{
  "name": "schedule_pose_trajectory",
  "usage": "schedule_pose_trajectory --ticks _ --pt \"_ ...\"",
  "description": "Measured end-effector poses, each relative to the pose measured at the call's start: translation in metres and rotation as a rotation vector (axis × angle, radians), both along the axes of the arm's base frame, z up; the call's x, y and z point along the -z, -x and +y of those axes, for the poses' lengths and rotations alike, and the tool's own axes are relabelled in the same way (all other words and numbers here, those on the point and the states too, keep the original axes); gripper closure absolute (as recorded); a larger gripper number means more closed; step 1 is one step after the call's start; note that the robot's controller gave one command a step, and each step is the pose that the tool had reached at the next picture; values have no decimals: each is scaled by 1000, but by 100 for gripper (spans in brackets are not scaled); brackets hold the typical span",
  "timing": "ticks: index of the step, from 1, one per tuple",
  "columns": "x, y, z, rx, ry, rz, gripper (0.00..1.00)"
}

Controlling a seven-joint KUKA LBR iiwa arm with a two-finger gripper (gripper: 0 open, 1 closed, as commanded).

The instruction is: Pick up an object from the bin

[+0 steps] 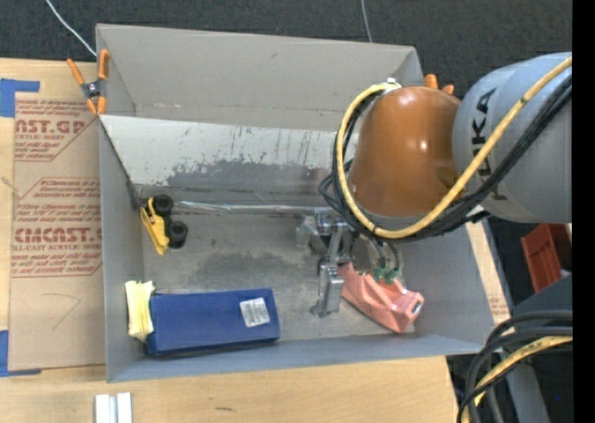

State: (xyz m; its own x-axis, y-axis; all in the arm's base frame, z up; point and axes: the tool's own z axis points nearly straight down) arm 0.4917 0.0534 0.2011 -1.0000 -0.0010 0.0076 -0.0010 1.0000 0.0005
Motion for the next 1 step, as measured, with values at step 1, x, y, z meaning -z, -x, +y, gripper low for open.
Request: schedule_pose_trajectory --ticks 1 --pt "-4 -2 0 1 0 -8 0"
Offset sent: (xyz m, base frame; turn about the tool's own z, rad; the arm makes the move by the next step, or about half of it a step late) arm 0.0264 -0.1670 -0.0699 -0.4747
